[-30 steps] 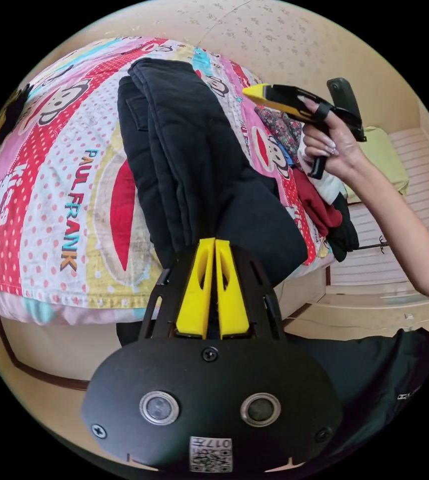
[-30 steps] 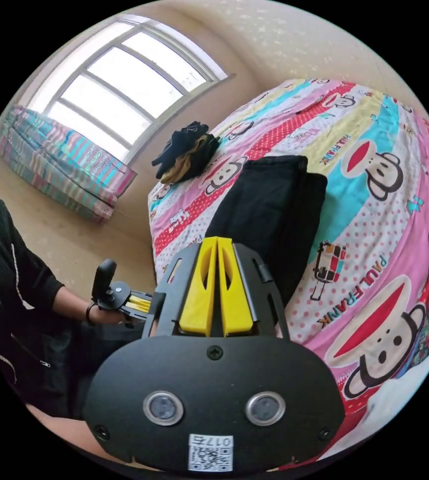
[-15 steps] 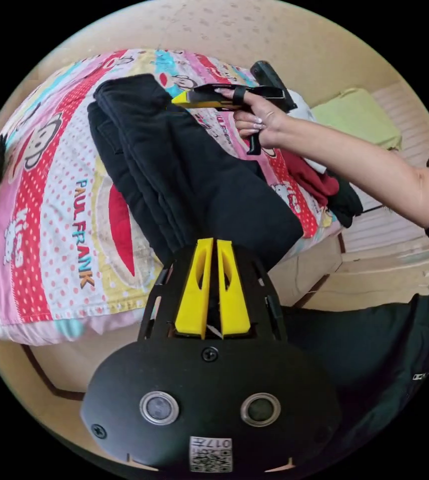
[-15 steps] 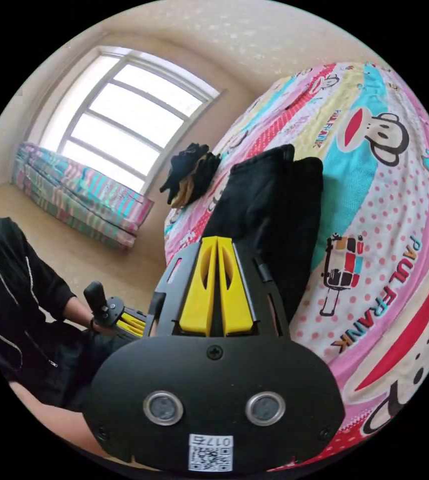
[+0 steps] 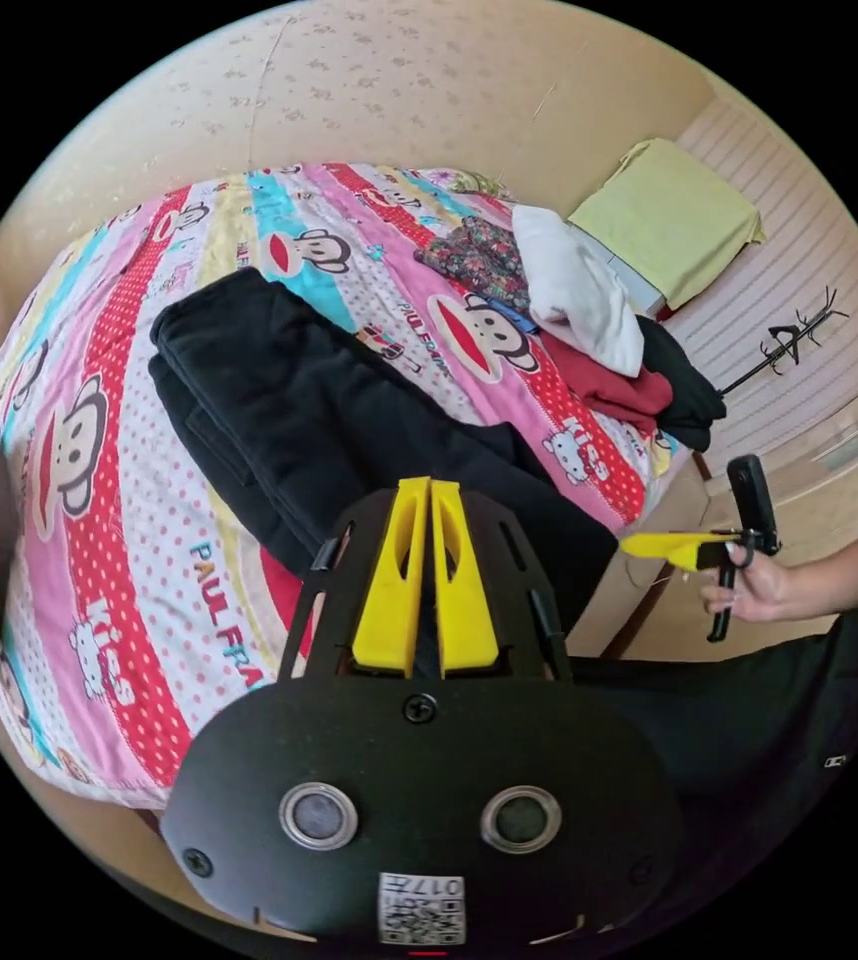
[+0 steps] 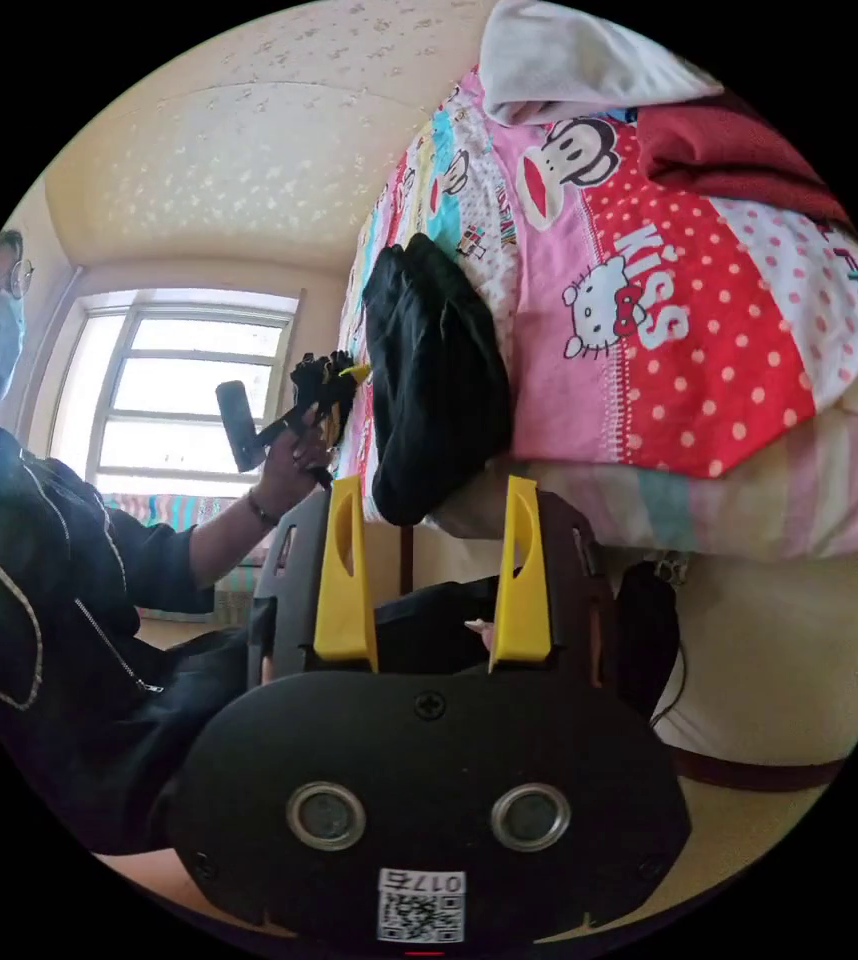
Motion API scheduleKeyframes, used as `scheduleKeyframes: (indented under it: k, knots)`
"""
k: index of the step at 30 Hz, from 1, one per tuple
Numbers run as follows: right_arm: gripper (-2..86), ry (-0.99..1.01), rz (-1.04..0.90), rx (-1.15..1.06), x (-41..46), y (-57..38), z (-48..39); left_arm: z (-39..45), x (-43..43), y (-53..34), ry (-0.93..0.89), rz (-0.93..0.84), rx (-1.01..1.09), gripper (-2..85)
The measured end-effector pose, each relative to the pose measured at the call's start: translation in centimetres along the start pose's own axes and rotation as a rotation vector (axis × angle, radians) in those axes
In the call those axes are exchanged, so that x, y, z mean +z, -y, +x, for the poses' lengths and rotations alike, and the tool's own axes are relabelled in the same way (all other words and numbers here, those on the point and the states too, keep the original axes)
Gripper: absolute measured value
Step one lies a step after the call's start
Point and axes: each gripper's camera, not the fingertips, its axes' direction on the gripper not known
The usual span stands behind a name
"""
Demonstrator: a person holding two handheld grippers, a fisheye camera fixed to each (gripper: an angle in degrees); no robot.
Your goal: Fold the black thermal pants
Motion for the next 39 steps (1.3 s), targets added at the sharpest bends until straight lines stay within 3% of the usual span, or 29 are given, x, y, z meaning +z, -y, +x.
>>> scheduleKeyframes:
  k: [5,10,14,18,22,28,30,37,39]
  knots:
    - [19.2,0.166,0.019,0.041,4.7,0.5,1.1,-4.6,5.7,5.4,-0.005,-0.115,0.065,-0.9]
    - [18.3,0.17,0.201,0.205,6.2,2.2,2.8,-11.3,8.7,5.3,-0.285,-0.115,-0.114,-0.8]
    - [12.5,0.186,0.287,0.333,5.9,2.5,4.2,-11.8,7.3,5.1,-0.266,-0.104,-0.128,-0.9]
    - [8.7,0.271,0.247,0.402,4.2,3.7,4.6,-12.3,5.3,4.9,-0.252,-0.083,-0.249,-0.9]
    - [7.3,0.278,0.155,0.318,1.2,6.0,2.0,-11.9,1.1,7.3,-0.269,-0.187,0.037,-0.9]
    - [5.7,0.213,0.125,0.214,-2.4,7.6,-3.6,-12.2,-6.9,9.5,-0.155,-0.084,0.24,-0.9]
    - [5.1,0.25,0.133,0.199,-3.7,7.7,-5.4,-11.4,-5.6,9.3,-0.13,-0.191,0.346,-1.0]
    - [4.7,0.076,-0.078,0.088,-7.1,7.8,-11.9,-7.9,-0.2,5.2,-0.541,-0.485,0.377,-1.0]
    - [4.9,0.067,-0.132,0.116,-7.0,8.0,-11.2,-7.2,0.7,4.4,-0.553,-0.519,0.351,-1.0]
